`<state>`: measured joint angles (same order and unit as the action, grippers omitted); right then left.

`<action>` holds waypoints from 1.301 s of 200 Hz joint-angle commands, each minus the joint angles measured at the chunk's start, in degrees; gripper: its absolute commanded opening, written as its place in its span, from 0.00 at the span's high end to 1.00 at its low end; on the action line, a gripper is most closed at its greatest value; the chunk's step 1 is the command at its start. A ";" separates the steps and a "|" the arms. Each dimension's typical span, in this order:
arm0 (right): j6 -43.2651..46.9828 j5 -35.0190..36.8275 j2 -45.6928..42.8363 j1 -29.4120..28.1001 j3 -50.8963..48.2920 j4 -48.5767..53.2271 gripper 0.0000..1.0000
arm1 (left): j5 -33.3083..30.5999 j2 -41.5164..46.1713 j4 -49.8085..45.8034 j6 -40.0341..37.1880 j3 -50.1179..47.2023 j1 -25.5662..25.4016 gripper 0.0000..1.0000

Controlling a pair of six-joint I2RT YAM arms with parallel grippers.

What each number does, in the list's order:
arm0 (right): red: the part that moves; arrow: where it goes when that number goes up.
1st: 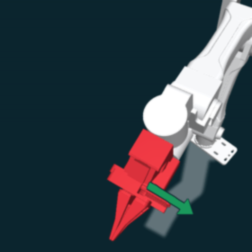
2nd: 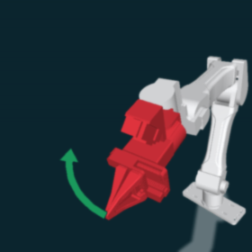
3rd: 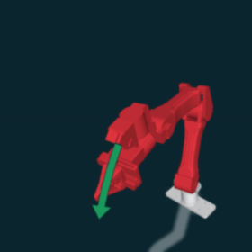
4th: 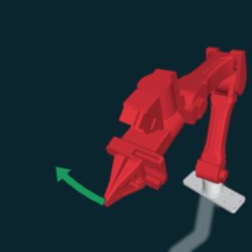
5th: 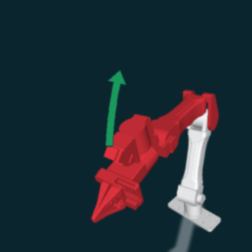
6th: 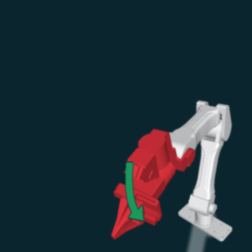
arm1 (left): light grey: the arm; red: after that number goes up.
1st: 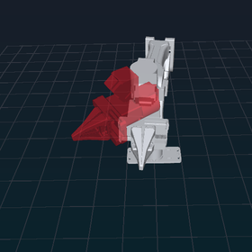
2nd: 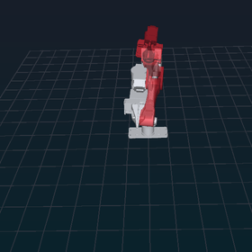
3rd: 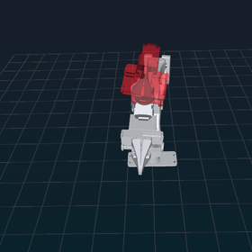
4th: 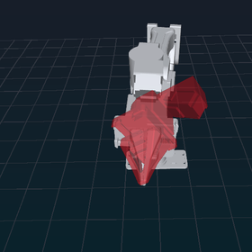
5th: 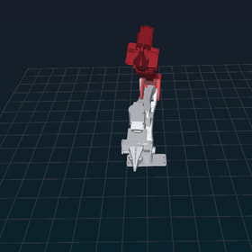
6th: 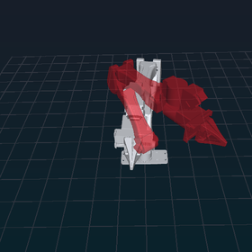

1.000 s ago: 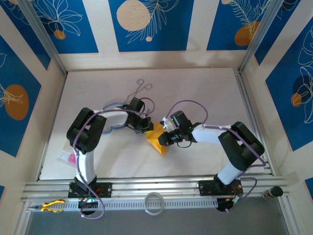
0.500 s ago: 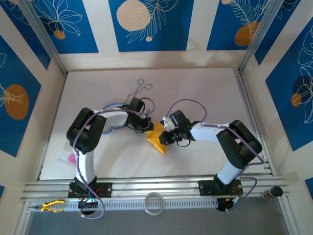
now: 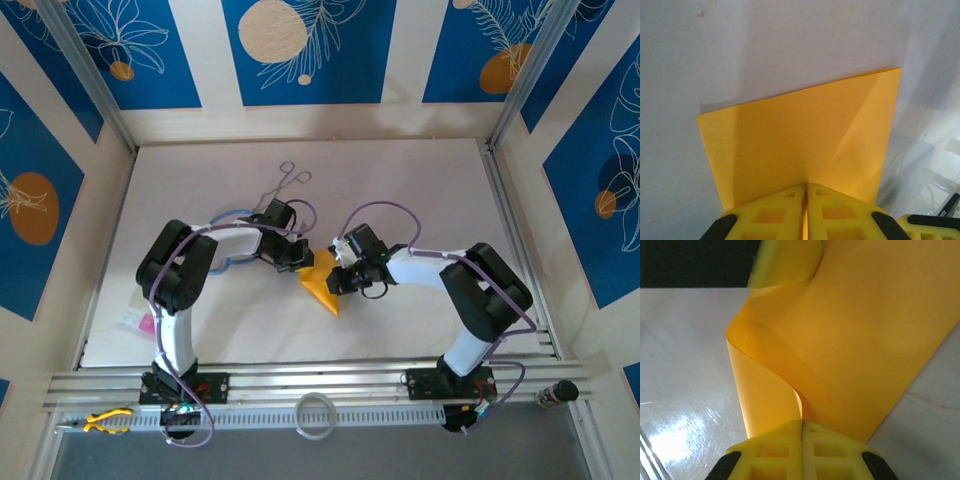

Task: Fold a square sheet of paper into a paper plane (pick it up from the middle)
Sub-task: Third fold the triangle at the center of the table.

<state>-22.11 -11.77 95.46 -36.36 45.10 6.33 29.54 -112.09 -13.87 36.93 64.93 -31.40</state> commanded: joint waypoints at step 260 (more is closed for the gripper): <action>1.61 3.67 2.61 -1.61 3.47 5.75 0.97 | -2.58 -0.55 -2.75 -0.72 -2.56 -0.47 0.88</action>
<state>-21.30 -9.02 97.06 -37.34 47.18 10.24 29.54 -111.81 -13.06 36.95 64.38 -31.40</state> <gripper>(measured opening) 0.045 0.117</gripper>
